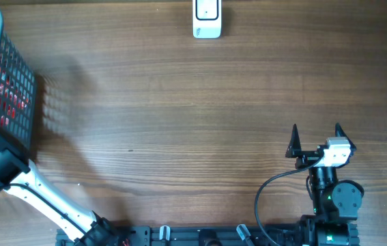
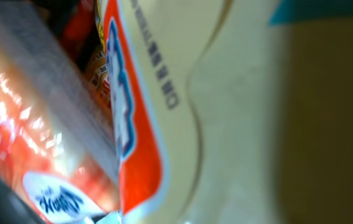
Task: Scan the item barcode
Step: 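Grasp the large cream snack bag in the basket with the left gripper, then lift the cream snack bag out and set it on the table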
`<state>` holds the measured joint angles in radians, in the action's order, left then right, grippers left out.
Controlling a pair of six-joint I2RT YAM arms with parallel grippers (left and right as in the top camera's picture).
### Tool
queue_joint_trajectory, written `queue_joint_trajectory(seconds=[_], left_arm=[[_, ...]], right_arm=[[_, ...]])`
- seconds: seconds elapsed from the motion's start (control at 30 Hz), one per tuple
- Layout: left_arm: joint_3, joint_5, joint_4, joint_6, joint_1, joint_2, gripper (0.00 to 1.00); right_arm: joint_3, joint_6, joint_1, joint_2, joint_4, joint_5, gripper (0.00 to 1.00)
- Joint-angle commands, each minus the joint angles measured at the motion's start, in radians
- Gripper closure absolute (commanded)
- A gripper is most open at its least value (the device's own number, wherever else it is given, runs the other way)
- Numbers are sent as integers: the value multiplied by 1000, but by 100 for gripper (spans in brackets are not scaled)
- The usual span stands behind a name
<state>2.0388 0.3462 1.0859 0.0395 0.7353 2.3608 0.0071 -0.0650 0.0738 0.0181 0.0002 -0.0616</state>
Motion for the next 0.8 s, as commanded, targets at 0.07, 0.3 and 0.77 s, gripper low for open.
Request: queue_joint_trajectory(seconds=[0.07,0.3,0.77], left_arm=[[-10,-115,2,55,-60,-213,96],[-10,-238,-3,134,-71,-429,96],[-10,-898,35,133,-78,-665,96]], right_arm=[[-2,15,5,-11,1,10,0],[-2,14,5,-11,2,10,0],[-2,15,5,-11,2,10,0]])
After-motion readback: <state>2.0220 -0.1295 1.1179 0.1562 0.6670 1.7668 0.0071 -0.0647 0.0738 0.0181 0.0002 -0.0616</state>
